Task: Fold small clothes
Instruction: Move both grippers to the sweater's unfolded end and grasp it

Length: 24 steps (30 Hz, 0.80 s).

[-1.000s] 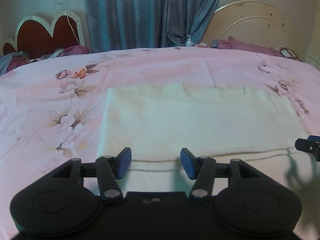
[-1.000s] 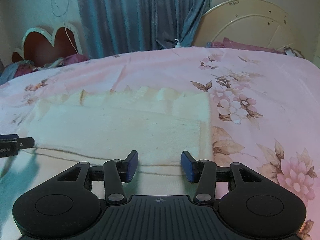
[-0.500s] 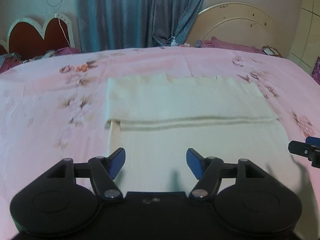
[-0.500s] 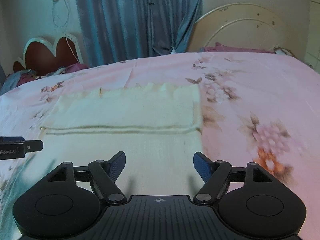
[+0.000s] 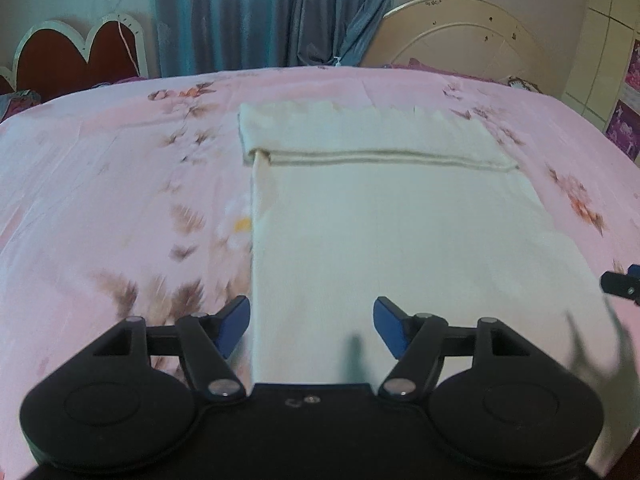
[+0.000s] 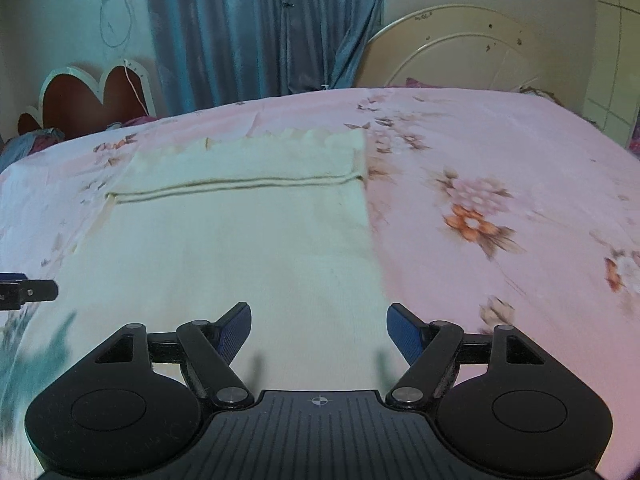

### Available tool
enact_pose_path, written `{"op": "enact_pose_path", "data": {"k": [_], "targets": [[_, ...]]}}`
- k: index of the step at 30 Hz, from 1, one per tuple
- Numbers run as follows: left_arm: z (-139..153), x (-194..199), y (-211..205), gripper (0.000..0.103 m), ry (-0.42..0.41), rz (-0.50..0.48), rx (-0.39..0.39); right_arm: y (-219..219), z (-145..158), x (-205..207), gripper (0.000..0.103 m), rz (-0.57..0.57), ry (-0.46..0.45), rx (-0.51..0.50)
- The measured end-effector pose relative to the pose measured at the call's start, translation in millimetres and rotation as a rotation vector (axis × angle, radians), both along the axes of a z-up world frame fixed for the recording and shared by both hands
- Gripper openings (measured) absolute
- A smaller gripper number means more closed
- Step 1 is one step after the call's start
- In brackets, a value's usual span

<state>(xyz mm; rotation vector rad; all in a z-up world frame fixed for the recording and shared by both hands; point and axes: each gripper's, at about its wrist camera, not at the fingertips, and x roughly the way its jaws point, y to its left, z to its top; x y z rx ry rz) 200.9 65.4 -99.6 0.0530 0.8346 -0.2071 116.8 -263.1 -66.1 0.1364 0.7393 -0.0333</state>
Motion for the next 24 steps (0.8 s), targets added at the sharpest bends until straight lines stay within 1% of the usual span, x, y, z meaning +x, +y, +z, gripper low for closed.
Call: {"op": "enact_pose_path", "data": {"k": [4,9,14,19,23,24], "targets": [[-6.3,-21.7,13.5,0.066,0.024,0.019,-0.010,-1.3,-3.9,-25.7,0.074,0.005,0.016,-0.013],[-12.7,-46.1,26.6,0.065,0.050,0.039,-0.017,-4.6,-12.3,-51.0,0.074,-0.003,0.046,-0.003],[-22.4,-64.8,38.5,0.059,0.098,0.064,-0.047,-6.8,-20.4,-68.5,0.074,0.000,0.072,0.002],[-24.8,-80.3,42.4,0.058,0.104,0.070,-0.061,-9.5,-30.4,-79.0,0.074,-0.015,0.102,0.028],[-27.8,-90.6,45.4,0.058,0.117,0.083,-0.097,-15.0,-39.3,-84.0,0.073,-0.033,0.145,0.086],[-28.1,-92.9,45.4,0.058,0.122,0.081,-0.106,-14.9,-40.6,-86.0,0.071,-0.033,0.148,0.091]]}}
